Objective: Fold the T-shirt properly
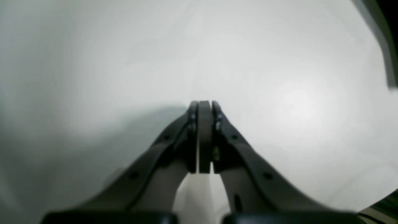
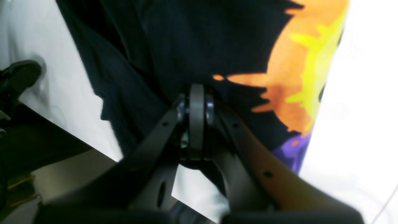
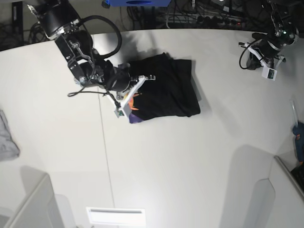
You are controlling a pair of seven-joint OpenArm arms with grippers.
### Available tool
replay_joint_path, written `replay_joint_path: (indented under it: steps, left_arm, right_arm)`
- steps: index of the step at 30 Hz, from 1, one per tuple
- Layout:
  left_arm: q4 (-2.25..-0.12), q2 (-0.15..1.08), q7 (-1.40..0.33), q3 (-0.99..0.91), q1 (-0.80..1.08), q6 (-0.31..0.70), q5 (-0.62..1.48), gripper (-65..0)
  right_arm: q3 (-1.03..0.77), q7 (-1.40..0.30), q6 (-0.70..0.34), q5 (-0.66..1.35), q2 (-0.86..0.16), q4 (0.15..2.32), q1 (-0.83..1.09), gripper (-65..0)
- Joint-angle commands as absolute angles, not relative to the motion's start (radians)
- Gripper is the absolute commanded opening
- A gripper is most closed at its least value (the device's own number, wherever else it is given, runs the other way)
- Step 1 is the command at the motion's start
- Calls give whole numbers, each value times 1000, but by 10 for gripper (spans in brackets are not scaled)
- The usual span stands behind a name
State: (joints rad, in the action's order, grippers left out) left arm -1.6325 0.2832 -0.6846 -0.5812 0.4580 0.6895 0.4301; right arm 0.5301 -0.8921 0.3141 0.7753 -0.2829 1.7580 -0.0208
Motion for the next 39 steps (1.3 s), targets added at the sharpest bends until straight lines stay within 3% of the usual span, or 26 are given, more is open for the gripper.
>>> replay_joint_path:
  steps: [1, 11, 28, 39]
  left_arm:
    - [-1649, 298, -667, -588, 460, 698, 446, -650]
    - [-1649, 298, -667, -588, 458, 698, 446, -650]
    - [-1649, 298, -667, -587, 463, 698, 446, -650]
    - [-1709, 291, -667, -578, 469, 698, 447, -650]
  right_arm:
    - [527, -881, 309, 779, -288, 1768, -35, -650]
    - [618, -881, 309, 779, -285, 1753, -36, -650]
    - [763, -854, 309, 777, -108, 1632, -102, -650]
    - [796, -842, 311, 779, -128, 1687, -130, -650]
